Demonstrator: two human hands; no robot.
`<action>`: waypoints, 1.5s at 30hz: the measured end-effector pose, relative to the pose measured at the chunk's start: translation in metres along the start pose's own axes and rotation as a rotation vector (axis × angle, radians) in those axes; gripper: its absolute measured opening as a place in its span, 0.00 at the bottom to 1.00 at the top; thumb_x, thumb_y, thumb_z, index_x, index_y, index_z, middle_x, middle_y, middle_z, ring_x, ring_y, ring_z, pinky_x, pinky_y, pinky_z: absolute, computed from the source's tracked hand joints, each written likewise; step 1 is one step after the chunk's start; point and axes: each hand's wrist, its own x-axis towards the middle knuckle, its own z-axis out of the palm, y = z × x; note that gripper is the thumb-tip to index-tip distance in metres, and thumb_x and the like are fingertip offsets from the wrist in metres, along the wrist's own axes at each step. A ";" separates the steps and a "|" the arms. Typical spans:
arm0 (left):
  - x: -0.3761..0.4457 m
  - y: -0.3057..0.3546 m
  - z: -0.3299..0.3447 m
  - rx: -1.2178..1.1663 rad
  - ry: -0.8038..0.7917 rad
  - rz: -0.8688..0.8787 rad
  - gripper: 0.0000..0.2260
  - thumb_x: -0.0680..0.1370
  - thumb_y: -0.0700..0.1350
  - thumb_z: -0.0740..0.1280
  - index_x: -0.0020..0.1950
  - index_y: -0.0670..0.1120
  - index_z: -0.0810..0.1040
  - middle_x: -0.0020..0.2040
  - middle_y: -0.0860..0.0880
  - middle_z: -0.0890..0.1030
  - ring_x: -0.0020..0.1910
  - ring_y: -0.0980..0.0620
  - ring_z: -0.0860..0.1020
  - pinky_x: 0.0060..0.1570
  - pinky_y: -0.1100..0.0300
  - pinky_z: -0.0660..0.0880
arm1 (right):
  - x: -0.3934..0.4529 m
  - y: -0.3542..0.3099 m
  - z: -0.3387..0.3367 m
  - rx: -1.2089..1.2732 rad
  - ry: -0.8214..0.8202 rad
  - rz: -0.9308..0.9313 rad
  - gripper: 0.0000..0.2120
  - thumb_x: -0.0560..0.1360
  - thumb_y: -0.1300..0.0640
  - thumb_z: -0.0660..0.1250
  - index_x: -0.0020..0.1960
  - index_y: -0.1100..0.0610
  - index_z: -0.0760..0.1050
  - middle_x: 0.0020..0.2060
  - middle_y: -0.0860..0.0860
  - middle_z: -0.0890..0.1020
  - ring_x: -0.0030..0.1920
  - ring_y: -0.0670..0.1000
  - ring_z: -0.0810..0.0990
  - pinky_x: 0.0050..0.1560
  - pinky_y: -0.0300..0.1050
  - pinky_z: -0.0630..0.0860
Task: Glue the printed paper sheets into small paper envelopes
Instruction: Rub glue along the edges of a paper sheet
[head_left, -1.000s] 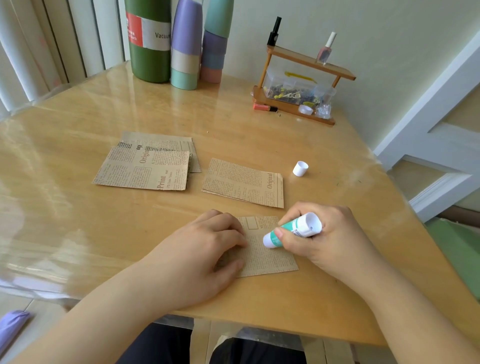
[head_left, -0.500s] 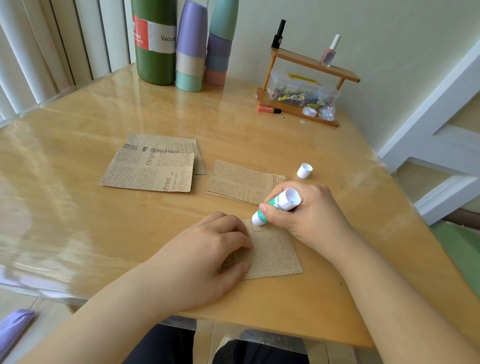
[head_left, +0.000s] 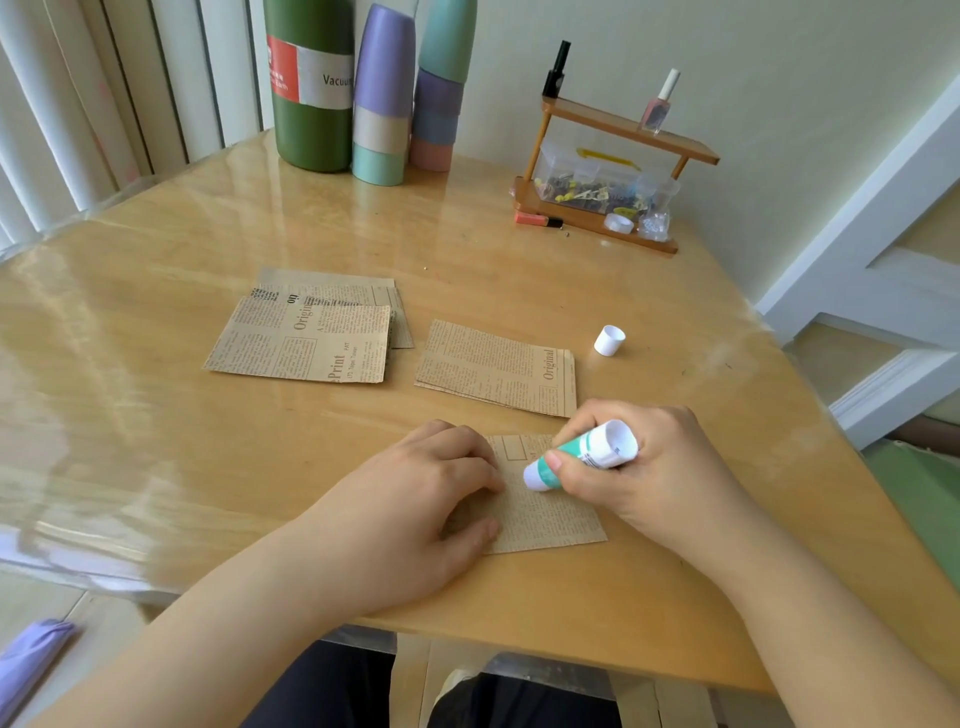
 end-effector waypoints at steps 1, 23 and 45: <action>0.000 0.000 0.000 0.001 0.002 -0.004 0.16 0.73 0.57 0.59 0.53 0.51 0.79 0.52 0.57 0.75 0.52 0.58 0.72 0.52 0.63 0.70 | -0.003 0.000 -0.001 -0.001 -0.012 0.005 0.05 0.69 0.62 0.73 0.35 0.60 0.78 0.22 0.34 0.75 0.26 0.41 0.71 0.26 0.28 0.62; -0.026 -0.012 -0.010 0.110 0.077 -0.120 0.22 0.73 0.63 0.59 0.55 0.50 0.80 0.54 0.58 0.77 0.55 0.58 0.73 0.55 0.65 0.71 | 0.037 -0.002 0.019 0.064 0.012 -0.060 0.08 0.71 0.61 0.71 0.35 0.62 0.77 0.27 0.37 0.80 0.29 0.40 0.74 0.31 0.28 0.65; -0.028 -0.005 -0.013 0.103 0.091 -0.160 0.19 0.72 0.58 0.60 0.52 0.48 0.81 0.52 0.56 0.78 0.52 0.59 0.73 0.55 0.69 0.65 | 0.016 -0.006 0.013 0.082 -0.033 -0.031 0.06 0.70 0.61 0.73 0.36 0.61 0.79 0.24 0.37 0.77 0.26 0.40 0.70 0.27 0.29 0.63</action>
